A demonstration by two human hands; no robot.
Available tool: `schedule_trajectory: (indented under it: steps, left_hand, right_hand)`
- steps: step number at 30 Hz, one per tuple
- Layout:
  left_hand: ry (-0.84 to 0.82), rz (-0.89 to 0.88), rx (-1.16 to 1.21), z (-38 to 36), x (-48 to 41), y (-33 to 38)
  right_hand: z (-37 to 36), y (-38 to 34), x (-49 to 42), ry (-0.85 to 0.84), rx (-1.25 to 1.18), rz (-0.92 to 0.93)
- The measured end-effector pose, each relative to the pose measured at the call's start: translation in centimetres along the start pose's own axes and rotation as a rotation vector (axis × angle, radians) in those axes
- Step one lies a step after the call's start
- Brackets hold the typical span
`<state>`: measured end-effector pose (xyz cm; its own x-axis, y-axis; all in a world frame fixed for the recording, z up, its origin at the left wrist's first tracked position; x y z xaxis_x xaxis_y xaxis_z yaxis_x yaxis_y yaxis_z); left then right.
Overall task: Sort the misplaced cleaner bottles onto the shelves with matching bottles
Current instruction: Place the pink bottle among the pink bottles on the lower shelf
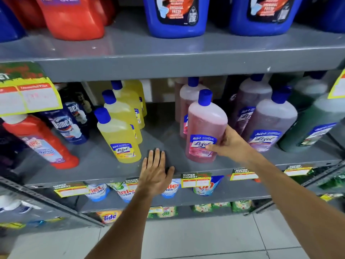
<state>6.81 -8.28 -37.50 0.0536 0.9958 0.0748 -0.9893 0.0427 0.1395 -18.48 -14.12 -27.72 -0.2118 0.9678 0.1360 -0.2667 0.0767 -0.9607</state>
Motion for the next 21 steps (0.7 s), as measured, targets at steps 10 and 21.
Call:
schedule_trajectory:
  steps: [10, 21]
  left_hand:
    - [-0.051, -0.003, 0.020, -0.3, -0.3, -0.2]
    - [-0.039, 0.003, 0.016, -0.3, -0.4, -0.1]
  right_hand:
    - [-1.3, 1.7, -0.8, 0.022, -0.028, -0.053]
    - [-1.3, 1.6, -1.6, -0.023, -0.060, -0.070]
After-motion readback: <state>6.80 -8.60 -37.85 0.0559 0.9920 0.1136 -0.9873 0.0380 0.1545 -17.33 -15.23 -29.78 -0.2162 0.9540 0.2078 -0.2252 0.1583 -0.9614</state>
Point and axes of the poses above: each hand's wrist, its own x-axis away from the middle knuckle, its own z-axis out of the back of the hand, y = z × x, the point moved 6 cm from there along -x, towards the middle knuckle, and after that the axes turned 7 degrees about -x, right-handed, at the moved point
